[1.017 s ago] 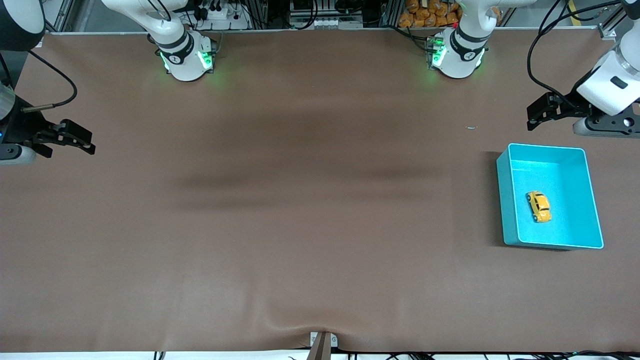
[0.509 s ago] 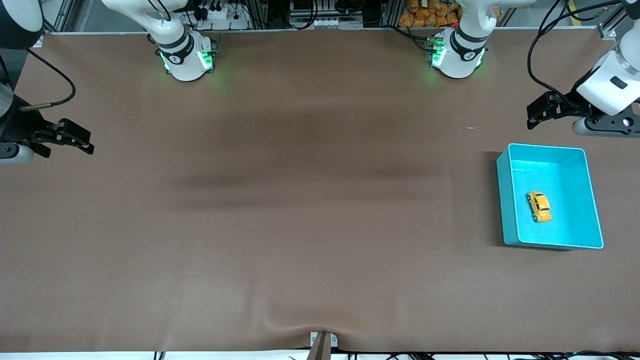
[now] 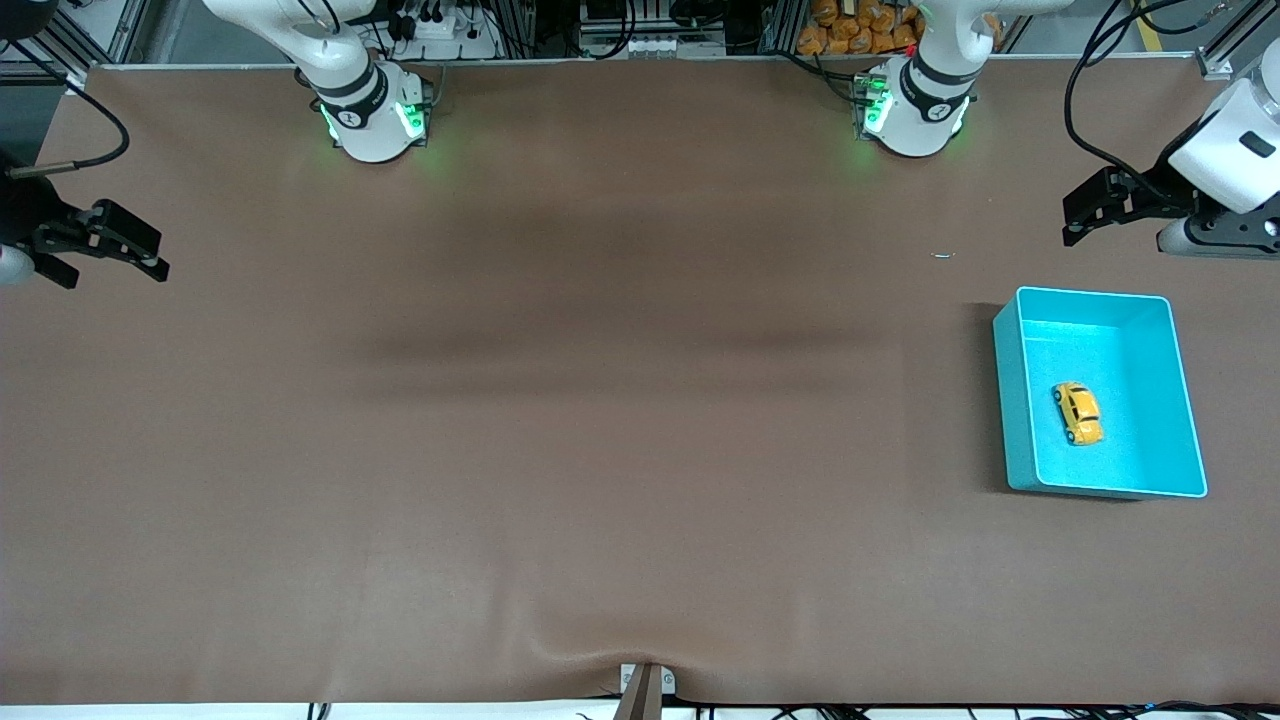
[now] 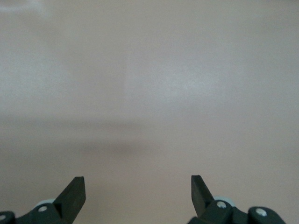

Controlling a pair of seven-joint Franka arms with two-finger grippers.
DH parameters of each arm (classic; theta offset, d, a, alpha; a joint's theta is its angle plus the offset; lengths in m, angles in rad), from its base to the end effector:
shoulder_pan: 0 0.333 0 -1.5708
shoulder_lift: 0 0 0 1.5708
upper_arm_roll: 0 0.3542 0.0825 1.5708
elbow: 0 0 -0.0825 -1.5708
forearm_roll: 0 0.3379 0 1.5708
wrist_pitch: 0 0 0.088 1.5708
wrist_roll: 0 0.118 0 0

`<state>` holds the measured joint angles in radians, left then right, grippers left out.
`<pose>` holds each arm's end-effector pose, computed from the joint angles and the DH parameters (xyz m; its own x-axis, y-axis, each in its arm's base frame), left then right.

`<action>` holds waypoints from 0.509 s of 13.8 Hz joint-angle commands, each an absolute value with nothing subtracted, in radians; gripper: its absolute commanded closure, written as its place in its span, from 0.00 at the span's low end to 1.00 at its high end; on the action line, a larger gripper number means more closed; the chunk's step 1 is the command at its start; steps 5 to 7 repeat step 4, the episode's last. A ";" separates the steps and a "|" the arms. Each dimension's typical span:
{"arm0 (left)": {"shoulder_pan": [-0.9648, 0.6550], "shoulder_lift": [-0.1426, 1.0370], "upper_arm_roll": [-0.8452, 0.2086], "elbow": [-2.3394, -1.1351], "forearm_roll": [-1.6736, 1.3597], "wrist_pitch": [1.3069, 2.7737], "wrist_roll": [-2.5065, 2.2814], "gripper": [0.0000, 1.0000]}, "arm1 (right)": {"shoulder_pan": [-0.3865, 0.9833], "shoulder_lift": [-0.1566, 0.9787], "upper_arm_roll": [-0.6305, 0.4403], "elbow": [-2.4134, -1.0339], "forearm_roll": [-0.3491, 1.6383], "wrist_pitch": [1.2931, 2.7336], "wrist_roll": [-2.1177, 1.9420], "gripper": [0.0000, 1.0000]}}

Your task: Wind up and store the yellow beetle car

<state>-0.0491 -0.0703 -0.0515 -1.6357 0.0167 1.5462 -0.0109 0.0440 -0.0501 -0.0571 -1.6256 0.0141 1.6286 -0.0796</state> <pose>0.4783 -0.0474 0.6568 0.9959 -0.0890 -0.0191 -0.0893 -0.9958 -0.0205 0.4971 -0.0058 0.6586 0.9964 0.0656 0.0542 0.0663 -0.9977 -0.0127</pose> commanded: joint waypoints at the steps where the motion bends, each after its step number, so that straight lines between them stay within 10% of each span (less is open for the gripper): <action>1: -0.060 -0.061 -0.040 -1.609 -0.002 1.522 0.000 0.00 | 0.052 -0.069 -0.060 -1.632 0.011 1.615 -0.067 0.00; 7: -0.060 -0.061 -0.038 -1.609 -0.002 1.522 0.002 0.00 | 0.054 -0.069 -0.060 -1.632 0.011 1.611 -0.067 0.00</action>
